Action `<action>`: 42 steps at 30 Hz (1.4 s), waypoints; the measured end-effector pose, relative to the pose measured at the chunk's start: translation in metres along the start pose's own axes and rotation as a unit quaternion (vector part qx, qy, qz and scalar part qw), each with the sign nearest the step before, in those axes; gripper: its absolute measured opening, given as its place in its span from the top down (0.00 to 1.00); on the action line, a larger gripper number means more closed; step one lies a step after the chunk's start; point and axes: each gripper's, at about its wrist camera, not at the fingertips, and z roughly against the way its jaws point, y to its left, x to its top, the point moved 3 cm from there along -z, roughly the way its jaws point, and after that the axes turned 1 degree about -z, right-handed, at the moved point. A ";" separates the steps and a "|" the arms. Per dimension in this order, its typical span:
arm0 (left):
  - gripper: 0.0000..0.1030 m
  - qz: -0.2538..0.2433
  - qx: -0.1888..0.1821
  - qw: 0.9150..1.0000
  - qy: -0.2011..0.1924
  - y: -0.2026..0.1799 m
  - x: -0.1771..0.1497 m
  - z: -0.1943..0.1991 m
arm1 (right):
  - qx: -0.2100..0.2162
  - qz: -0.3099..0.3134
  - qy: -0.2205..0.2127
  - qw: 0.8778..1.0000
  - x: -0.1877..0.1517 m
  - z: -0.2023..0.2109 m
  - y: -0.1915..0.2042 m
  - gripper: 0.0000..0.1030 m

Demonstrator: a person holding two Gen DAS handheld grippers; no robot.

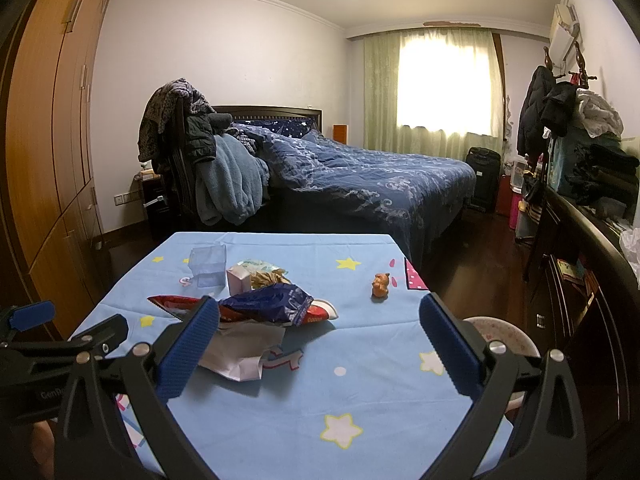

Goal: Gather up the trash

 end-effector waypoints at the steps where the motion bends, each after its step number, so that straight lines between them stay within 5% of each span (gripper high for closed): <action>1: 0.03 0.000 0.000 1.000 0.000 0.000 0.000 0.000 | 0.000 0.000 0.000 1.000 0.000 0.000 0.000 0.03; 42: 0.03 0.007 0.010 1.000 -0.002 0.009 0.000 0.000 | -0.002 -0.002 -0.001 1.000 -0.002 0.001 0.001 0.03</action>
